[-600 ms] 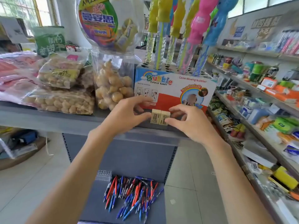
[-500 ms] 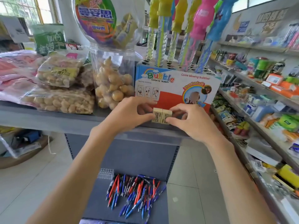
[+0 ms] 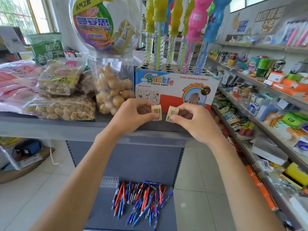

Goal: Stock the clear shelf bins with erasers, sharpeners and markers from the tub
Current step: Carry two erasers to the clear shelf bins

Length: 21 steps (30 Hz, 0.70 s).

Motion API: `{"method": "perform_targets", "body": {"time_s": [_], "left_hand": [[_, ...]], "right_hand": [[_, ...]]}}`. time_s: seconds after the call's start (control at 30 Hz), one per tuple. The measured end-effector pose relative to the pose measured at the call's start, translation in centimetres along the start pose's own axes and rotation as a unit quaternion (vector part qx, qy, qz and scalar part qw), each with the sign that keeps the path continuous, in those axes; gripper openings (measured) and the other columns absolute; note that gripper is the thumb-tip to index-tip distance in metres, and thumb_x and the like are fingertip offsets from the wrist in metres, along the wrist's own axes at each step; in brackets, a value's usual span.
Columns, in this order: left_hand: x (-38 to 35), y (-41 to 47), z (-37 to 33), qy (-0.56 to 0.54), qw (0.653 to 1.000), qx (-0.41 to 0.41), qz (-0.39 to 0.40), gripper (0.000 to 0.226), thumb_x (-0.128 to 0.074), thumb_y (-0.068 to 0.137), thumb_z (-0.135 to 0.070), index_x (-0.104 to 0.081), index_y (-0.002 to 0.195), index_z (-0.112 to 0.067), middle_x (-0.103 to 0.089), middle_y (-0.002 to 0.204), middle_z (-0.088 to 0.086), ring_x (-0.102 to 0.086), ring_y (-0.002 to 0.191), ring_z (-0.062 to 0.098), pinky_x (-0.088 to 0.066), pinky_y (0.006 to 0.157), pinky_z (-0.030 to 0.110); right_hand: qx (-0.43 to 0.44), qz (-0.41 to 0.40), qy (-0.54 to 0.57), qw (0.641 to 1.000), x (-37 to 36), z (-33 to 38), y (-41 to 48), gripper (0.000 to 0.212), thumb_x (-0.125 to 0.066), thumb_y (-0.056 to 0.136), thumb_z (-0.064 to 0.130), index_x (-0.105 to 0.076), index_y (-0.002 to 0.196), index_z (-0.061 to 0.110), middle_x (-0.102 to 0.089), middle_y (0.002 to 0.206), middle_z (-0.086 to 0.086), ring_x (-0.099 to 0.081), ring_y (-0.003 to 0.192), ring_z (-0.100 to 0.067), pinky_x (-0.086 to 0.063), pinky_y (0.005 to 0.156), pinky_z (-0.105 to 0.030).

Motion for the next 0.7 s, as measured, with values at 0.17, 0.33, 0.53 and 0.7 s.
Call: {"method": "perform_targets", "body": {"time_s": [0.17, 0.33, 0.53, 0.7], "left_hand": [[-0.2, -0.5, -2.0, -0.105, 0.994, -0.028, -0.006, 0.02, -0.073, 0.088, -0.012, -0.068, 0.098, -0.029, -0.074, 0.093, -0.001, -0.07, 0.084, 0.021, -0.053, 0.077, 0.032], [-1.3, -0.5, -4.7, -0.216, 0.975, -0.039, 0.013, 0.019, -0.063, 0.093, -0.003, -0.065, 0.112, -0.008, -0.069, 0.1, 0.018, -0.069, 0.077, 0.017, -0.058, 0.074, 0.026], [-4.8, 0.7, -7.8, -0.308, 0.95, -0.041, 0.034, 0.015, -0.066, 0.091, -0.008, -0.066, 0.106, -0.007, -0.07, 0.098, 0.011, -0.071, 0.084, 0.025, -0.059, 0.081, 0.036], [-9.3, 0.4, -10.8, -0.356, 0.93, -0.042, 0.077, 0.023, -0.068, 0.084, -0.014, -0.063, 0.104, -0.005, -0.07, 0.096, 0.012, -0.072, 0.086, 0.028, -0.059, 0.082, 0.035]], "right_hand": [[-0.009, -0.052, 0.066, 0.996, 2.1, 1.2, -1.2, 0.011, -0.068, 0.088, 0.024, -0.071, 0.097, 0.019, -0.07, 0.086, 0.008, -0.061, 0.074, 0.0, -0.044, 0.069, -0.015], [-0.013, -0.131, 0.128, 0.983, 5.1, 2.1, -3.2, 0.01, -0.065, 0.091, 0.024, -0.067, 0.101, 0.023, -0.069, 0.092, 0.002, -0.061, 0.075, -0.01, -0.05, 0.069, -0.03], [-0.028, -0.182, 0.215, 0.959, 9.8, 2.0, -6.1, 0.015, -0.062, 0.093, 0.01, -0.065, 0.098, 0.023, -0.066, 0.083, -0.001, -0.064, 0.066, -0.009, -0.057, 0.063, -0.023], [-0.058, -0.204, 0.241, 0.947, 13.4, -1.2, -9.1, 0.011, -0.066, 0.09, 0.01, -0.067, 0.1, 0.015, -0.071, 0.087, -0.007, -0.068, 0.071, -0.014, -0.058, 0.069, -0.025]]}}
Point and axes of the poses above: each hand's wrist, its own y-axis towards the middle knuckle, its own x-axis out of the back of the hand, z = x × y, the point moved 1 cm from there along y, towards the middle knuckle
